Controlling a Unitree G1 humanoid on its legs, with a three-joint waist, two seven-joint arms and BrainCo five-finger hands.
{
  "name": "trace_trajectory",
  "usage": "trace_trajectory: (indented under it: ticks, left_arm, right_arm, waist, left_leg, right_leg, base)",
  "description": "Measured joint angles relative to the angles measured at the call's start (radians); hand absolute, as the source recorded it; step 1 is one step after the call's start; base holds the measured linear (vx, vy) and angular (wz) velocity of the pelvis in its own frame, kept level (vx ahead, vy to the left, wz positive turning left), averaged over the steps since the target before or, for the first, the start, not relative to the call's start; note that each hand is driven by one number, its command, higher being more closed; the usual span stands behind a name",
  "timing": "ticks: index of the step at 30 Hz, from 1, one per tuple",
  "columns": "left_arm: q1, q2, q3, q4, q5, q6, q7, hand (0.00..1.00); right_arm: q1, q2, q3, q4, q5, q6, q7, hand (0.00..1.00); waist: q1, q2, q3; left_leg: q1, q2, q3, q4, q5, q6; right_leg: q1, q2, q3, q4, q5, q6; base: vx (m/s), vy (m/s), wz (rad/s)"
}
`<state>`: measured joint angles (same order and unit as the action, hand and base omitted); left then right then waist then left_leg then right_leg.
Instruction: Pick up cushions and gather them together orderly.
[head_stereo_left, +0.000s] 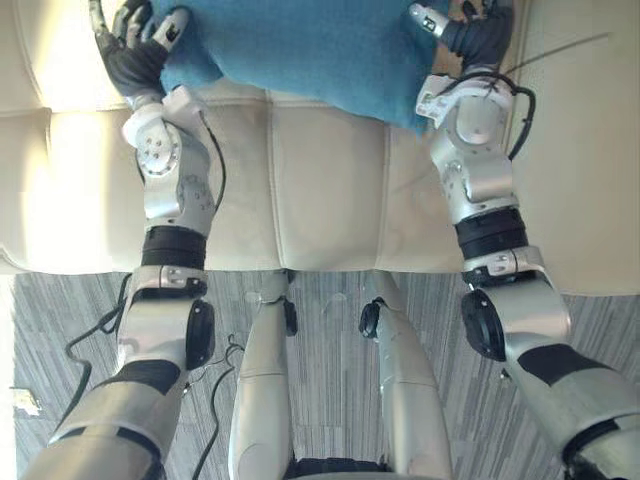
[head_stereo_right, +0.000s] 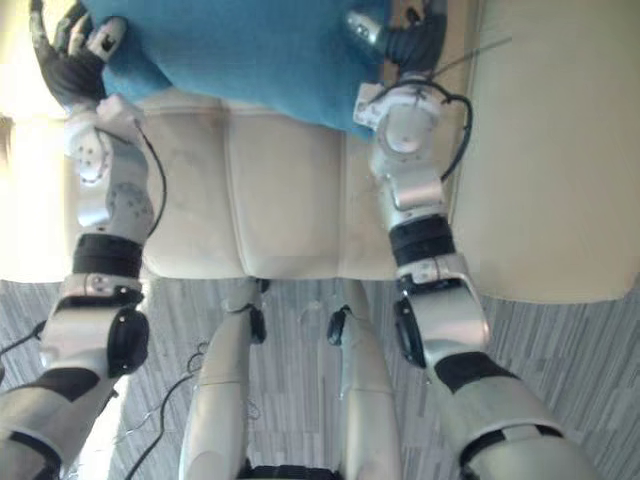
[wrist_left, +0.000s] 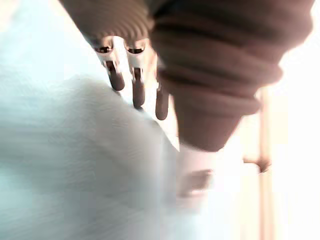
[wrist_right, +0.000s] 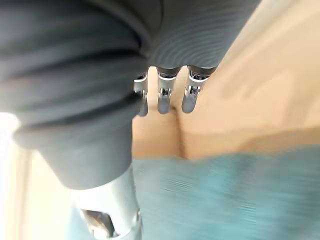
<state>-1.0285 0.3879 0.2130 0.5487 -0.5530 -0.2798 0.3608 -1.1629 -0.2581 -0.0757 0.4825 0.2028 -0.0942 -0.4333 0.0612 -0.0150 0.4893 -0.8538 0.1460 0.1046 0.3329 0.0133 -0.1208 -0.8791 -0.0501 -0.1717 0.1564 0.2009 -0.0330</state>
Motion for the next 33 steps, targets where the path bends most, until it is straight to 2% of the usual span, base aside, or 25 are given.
trace_trajectory:
  ticks: [3, 8, 12, 15, 17, 18, 21, 22, 24, 26, 29, 31, 32, 33]
  left_arm:
    - [0.025, 0.053, 0.039, -0.029, -0.032, -0.018, -0.026, 0.0]
    - [0.084, 0.101, 0.097, -0.047, -0.06, -0.021, -0.063, 0.0]
    - [0.193, 0.101, 0.122, -0.148, -0.059, -0.021, -0.081, 0.0]
    - [0.349, 0.097, 0.126, -0.242, -0.054, -0.021, -0.093, 0.0]
    - [0.463, 0.059, 0.146, -0.316, -0.034, -0.022, -0.11, 0.0]
    - [0.561, 0.011, 0.155, -0.369, -0.017, -0.022, -0.122, 0.0]
    - [0.747, -0.066, 0.151, -0.403, 0.011, -0.02, -0.151, 0.0]
    - [0.844, -0.107, 0.148, -0.405, 0.023, -0.018, -0.171, 0.0]
    - [0.927, -0.147, 0.13, -0.405, 0.035, -0.013, -0.185, 0.0]
    - [1.012, -0.167, 0.082, -0.396, 0.066, 0.004, -0.22, 0.0]
    - [1.084, -0.18, 0.013, -0.295, 0.153, 0.028, -0.275, 0.0]
    - [1.111, -0.202, -0.017, -0.191, 0.201, 0.039, -0.296, 0.0]
    - [1.119, -0.224, -0.017, -0.064, 0.242, 0.056, -0.307, 0.0]
    - [1.119, -0.229, -0.017, -0.025, 0.258, 0.061, -0.307, 0.0]
  right_arm:
    - [0.025, -0.041, -0.03, -0.045, 0.016, -0.017, 0.002, 0.0]
    - [0.054, -0.068, -0.069, -0.094, 0.059, -0.025, 0.02, 0.0]
    - [0.138, -0.071, -0.08, -0.191, 0.081, -0.035, 0.024, 0.0]
    - [0.289, -0.073, -0.082, -0.313, 0.07, -0.047, 0.042, 0.0]
    - [0.412, -0.074, -0.098, -0.378, 0.054, -0.056, 0.06, 0.0]
    - [0.523, -0.073, -0.12, -0.417, 0.031, -0.056, 0.078, 0.0]
    - [0.728, -0.048, -0.119, -0.453, 0.02, -0.064, 0.116, 0.0]
    - [0.823, -0.022, -0.119, -0.461, -0.002, -0.064, 0.146, 0.0]
    - [0.914, 0.008, -0.118, -0.462, -0.008, -0.064, 0.178, 0.0]
    - [1.02, 0.037, -0.114, -0.46, -0.01, -0.064, 0.212, 0.0]
    - [1.108, 0.074, -0.086, -0.375, -0.08, -0.066, 0.275, 0.0]
    - [1.158, 0.095, -0.066, -0.274, -0.119, -0.065, 0.307, 0.0]
    - [1.188, 0.112, -0.056, -0.15, -0.142, -0.062, 0.323, 0.0]
    - [1.201, 0.115, -0.056, -0.107, -0.162, -0.061, 0.328, 0.0]
  waist:
    - [0.001, 0.0, 0.0]
    - [0.002, 0.0, 0.0]
    - [0.002, 0.0, 0.0]
    - [0.003, 0.0, -0.002]
    - [0.005, 0.001, -0.003]
    - [0.013, 0.001, -0.009]
    - [0.014, 0.001, -0.112]
    - [0.015, 0.002, -0.129]
    - [0.014, 0.003, -0.133]
    - [0.012, 0.001, -0.188]
    - [0.012, 0.001, -0.248]
    - [0.003, 0.005, -0.291]
    - [-0.011, 0.003, -0.327]
    - [-0.012, 0.001, -0.337]
  left_leg:
    - [0.013, 0.005, 0.002, 0.0, 0.0, 0.0]
    - [0.036, 0.008, 0.004, -0.004, 0.0, 0.0]
    - [0.073, 0.011, 0.001, -0.009, -0.003, 0.0]
    - [0.138, 0.015, 0.0, -0.01, -0.02, -0.001]
    - [0.191, 0.014, -0.003, -0.019, -0.029, -0.006]
    - [0.236, 0.016, -0.007, -0.026, -0.039, -0.008]
    - [0.252, 0.019, -0.007, -0.053, -0.051, -0.007]
    - [0.298, 0.022, -0.005, -0.065, -0.051, -0.013]
    - [0.361, 0.025, -0.003, -0.077, -0.06, -0.017]
    - [0.397, 0.028, -0.003, -0.089, -0.069, -0.019]
    - [0.493, 0.034, 0.024, -0.1, -0.09, -0.009]
    - [0.559, 0.033, 0.029, -0.122, -0.105, -0.01]
    - [0.601, 0.034, 0.026, -0.129, -0.115, -0.016]
    - [0.616, 0.033, 0.027, -0.138, -0.116, -0.017]
  right_leg:
    - [0.009, 0.0, -0.008, 0.018, -0.015, -0.009]
    - [0.033, 0.0, -0.015, 0.018, -0.019, -0.005]
    - [0.073, 0.0, -0.024, 0.018, -0.029, -0.007]
    - [0.133, 0.001, -0.034, 0.036, -0.067, -0.005]
    - [0.176, -0.001, -0.043, 0.061, -0.1, -0.011]
    - [0.216, -0.002, -0.051, 0.072, -0.124, -0.014]
    - [0.221, -0.006, -0.072, 0.086, -0.158, -0.017]
    - [0.261, -0.004, -0.077, 0.088, -0.175, -0.017]
    - [0.32, -0.003, -0.084, 0.093, -0.19, -0.019]
    - [0.352, 0.0, -0.09, 0.095, -0.208, -0.015]
    - [0.437, 0.009, -0.075, 0.078, -0.223, 0.001]
    - [0.499, 0.016, -0.066, 0.051, -0.232, 0.013]
    - [0.548, 0.022, -0.064, 0.025, -0.233, 0.015]
    - [0.563, 0.024, -0.061, 0.013, -0.232, 0.016]
  base:
    - [-0.01, -0.046, 0.06]
    - [0.0, -0.029, 0.02]
    - [0.01, -0.014, 0.04]
    - [0.05, -0.02, 0.07]
    - [0.07, -0.018, 0.13]
    - [0.08, -0.025, 0.15]
    - [0.11, -0.034, 0.13]
    - [0.19, -0.048, 0.07]
    - [0.16, -0.034, 0.09]
    - [0.13, -0.014, 0.08]
    - [0.14, 0.008, -0.16]
    - [0.11, 0.031, -0.18]
    - [0.08, 0.034, -0.03]
    - [0.07, 0.038, -0.01]
